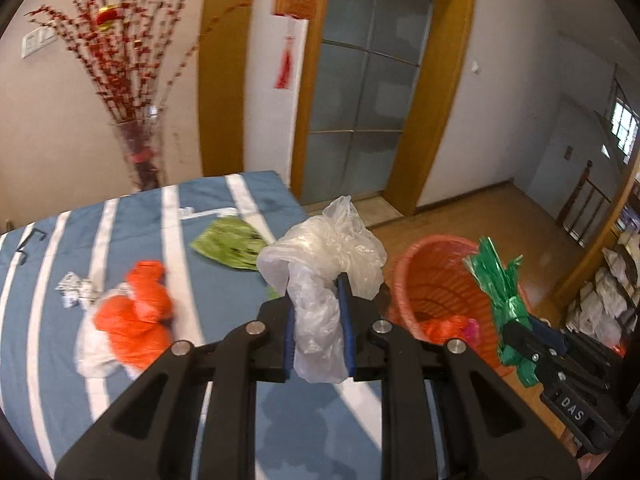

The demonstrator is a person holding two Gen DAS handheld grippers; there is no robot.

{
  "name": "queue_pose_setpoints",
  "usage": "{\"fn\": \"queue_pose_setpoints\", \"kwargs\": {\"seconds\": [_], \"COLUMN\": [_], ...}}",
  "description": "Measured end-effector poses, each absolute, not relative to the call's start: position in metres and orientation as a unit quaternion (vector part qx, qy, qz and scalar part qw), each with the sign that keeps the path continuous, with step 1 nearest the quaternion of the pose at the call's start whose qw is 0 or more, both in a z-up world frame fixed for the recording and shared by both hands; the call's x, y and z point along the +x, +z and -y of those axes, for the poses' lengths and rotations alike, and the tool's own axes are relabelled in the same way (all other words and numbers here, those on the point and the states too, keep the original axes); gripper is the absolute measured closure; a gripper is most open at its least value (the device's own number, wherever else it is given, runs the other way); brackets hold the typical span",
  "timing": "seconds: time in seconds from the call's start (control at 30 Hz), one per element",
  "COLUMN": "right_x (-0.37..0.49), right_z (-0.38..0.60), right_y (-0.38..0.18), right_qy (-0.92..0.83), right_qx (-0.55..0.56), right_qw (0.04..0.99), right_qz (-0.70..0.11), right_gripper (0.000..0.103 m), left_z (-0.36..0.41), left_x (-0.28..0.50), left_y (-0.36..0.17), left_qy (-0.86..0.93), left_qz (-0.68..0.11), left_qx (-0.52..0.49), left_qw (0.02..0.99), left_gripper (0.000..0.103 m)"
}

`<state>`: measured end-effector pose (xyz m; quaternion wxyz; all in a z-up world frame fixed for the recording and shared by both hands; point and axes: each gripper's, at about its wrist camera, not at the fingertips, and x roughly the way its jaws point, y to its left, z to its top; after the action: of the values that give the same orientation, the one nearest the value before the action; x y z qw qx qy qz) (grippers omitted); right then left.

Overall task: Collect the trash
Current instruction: 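Carry both bags over the wastebasket and open both grippers to release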

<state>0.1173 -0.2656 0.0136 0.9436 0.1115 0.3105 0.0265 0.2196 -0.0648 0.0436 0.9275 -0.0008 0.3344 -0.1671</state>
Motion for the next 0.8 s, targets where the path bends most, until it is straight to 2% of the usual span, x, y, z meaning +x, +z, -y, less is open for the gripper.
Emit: {"fn": "queue_pose_setpoints", "kwargs": {"seconds": [0.8], "right_x": [0.112], "right_z": [0.355], "right_y": [-0.001], "right_qy": [-0.041], "right_qx": [0.153], "right_qw": [0.937], "right_qz": [-0.311], "right_gripper": [0.078], "left_z": [0.188], "left_x": [0.21], "left_y": [0.014], "left_qy": [-0.248], "left_qz": [-0.361], "left_qx": [0.037], "left_qw": [0.898], "left_gripper": [0.084]}}
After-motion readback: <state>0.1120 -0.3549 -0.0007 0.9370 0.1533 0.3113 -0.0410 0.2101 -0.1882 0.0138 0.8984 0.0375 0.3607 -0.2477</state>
